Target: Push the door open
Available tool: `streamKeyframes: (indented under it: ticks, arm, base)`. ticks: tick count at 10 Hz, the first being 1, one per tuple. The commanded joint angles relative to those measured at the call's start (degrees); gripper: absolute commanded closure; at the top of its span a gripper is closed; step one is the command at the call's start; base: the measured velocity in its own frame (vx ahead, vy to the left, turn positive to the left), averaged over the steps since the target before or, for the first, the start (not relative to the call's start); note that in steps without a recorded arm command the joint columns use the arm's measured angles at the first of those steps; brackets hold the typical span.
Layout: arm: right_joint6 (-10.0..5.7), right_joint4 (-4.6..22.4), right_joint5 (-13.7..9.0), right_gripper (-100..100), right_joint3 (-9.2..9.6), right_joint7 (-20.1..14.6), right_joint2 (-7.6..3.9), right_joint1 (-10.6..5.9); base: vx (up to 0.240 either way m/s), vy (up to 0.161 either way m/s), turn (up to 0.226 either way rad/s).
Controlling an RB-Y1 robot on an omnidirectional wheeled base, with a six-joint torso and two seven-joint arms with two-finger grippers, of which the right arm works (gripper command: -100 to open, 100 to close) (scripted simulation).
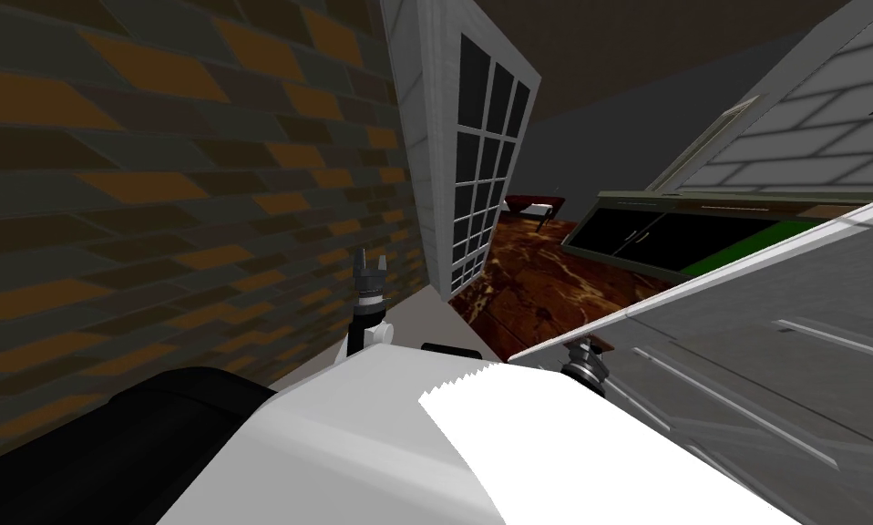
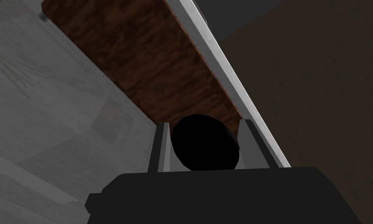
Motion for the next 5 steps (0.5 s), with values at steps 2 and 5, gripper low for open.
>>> streamKeyframes:
  ticks: [2, 5]
  arm:
    - [-0.31, -0.2, -1.5, 100, 0.76, -4.2, 0.08, -0.3]
    - [-0.48, 0.0, -2.1, 100, 1.26, -7.2, 0.19, -0.61]
  base:
    - [0.038, -0.038, -0.051]
    - [0.039, -0.029, -0.036]
